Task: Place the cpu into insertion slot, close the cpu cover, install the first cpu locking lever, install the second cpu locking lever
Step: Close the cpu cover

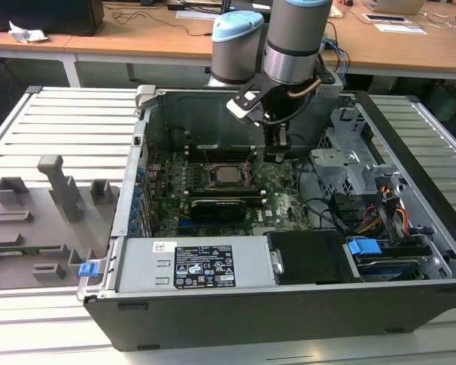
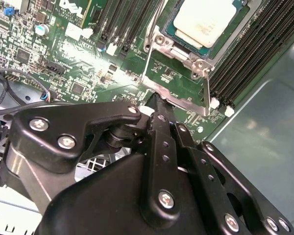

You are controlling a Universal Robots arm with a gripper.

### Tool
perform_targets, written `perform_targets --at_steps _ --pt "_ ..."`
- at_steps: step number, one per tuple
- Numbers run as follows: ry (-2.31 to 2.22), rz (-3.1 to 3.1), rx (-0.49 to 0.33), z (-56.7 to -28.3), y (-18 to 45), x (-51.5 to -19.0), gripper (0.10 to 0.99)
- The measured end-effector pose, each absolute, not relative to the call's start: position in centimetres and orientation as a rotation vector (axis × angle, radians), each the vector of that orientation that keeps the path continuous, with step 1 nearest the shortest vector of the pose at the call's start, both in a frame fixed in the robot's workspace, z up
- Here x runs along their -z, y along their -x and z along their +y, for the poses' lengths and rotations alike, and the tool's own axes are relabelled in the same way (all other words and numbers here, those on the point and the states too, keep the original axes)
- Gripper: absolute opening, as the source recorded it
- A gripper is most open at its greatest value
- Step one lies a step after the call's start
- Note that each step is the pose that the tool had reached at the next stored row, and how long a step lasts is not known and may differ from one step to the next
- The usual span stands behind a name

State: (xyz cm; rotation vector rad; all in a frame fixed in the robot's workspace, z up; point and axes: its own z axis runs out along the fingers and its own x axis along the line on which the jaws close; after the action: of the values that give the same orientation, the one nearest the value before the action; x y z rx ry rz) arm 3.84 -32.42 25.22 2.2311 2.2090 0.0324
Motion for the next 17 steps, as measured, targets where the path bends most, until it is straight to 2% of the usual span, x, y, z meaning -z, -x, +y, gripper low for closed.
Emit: perform_targets --at_steps 17 --pt "-2.231 2.209 -0.033 -32.42 -3.16 -25.21 0.106"
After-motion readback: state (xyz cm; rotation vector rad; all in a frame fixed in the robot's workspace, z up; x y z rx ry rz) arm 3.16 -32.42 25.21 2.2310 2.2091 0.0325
